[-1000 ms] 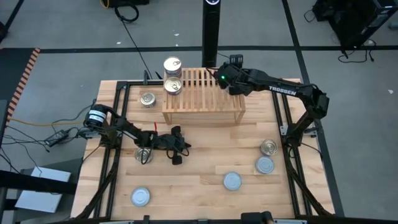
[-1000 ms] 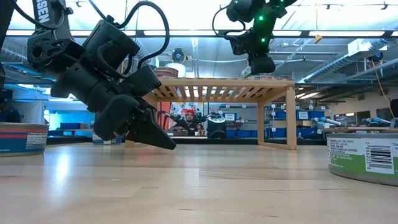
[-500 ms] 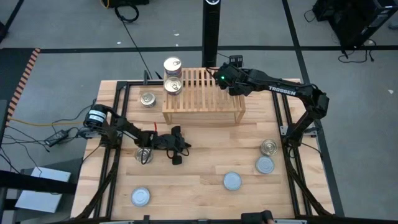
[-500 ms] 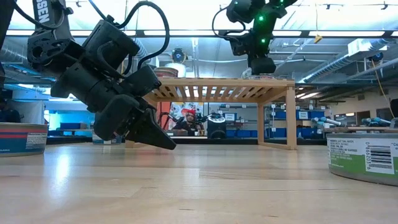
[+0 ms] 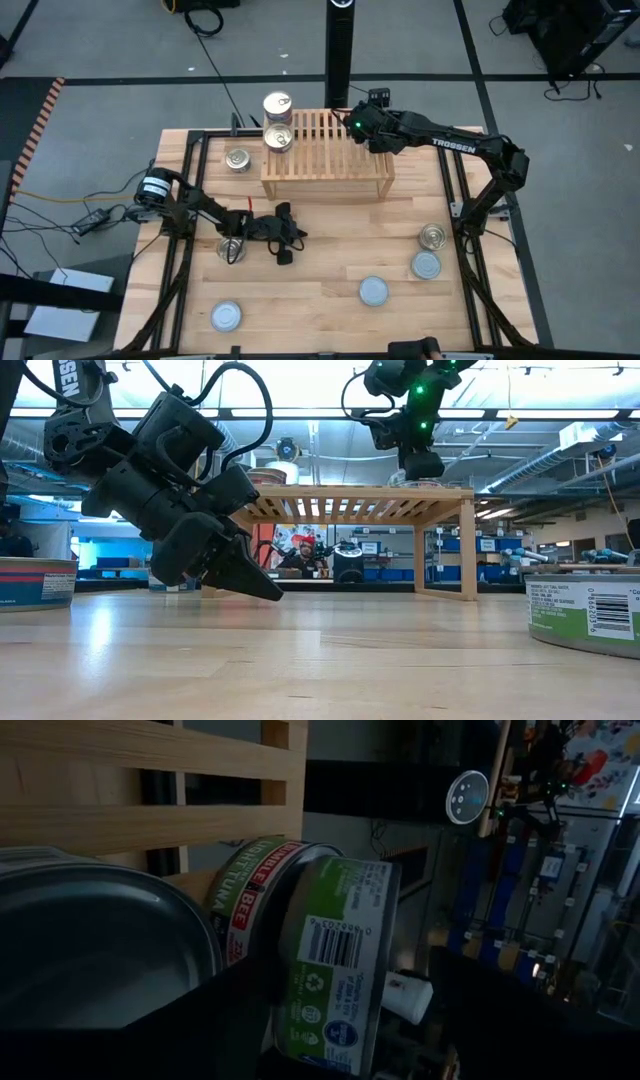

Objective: Stack canned seafood by type on shelf
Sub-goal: Stack the green tuna can on top of the other green tuna can on the shelf

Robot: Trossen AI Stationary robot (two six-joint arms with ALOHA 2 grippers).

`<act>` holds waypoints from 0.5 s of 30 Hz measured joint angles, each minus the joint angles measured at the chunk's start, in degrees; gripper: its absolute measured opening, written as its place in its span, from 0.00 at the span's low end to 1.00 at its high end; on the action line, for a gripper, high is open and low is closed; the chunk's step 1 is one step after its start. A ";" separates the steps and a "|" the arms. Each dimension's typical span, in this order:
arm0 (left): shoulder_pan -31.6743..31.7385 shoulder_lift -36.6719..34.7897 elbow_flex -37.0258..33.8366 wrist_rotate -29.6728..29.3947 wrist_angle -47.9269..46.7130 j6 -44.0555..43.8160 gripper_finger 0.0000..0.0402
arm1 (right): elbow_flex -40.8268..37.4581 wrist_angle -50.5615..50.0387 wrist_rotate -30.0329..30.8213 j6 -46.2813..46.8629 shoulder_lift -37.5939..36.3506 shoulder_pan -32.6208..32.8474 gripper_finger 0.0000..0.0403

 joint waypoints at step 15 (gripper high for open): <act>0.00 0.00 0.00 0.00 -0.01 0.00 0.02 | 5.67 -3.74 -4.91 6.39 -0.01 -1.33 0.69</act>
